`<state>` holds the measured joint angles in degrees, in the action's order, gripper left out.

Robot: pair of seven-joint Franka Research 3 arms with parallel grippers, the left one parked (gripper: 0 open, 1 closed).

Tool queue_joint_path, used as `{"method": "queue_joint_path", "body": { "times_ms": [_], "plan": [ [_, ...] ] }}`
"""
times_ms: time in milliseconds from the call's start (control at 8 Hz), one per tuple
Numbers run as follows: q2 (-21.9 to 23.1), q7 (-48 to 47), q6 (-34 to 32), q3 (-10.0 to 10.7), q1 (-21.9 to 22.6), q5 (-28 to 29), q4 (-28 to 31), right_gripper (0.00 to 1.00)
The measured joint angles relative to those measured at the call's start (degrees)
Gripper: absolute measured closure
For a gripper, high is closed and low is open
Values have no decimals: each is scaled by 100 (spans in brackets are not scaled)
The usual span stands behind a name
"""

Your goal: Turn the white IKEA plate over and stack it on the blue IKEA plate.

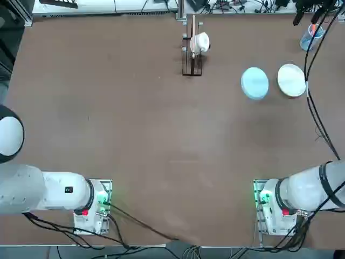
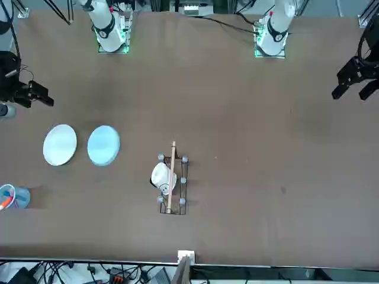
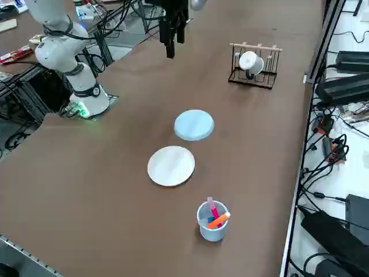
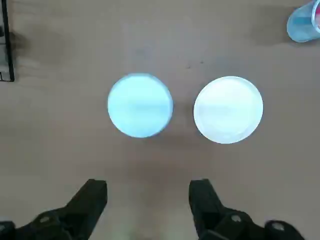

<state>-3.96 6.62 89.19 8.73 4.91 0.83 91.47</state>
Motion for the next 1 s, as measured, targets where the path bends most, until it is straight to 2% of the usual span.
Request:
{"method": "queue_joint_path", "body": {
  "times_ms": [500,750,875,1000],
  "plan": [
    [-16,2,-4,0,0,0,0,0],
    [-176,114,-52,-2,0,-139,60,0],
    [-364,205,161,9,-28,-283,269,0],
    [-712,350,773,32,-128,-347,549,0]
  ]
}}
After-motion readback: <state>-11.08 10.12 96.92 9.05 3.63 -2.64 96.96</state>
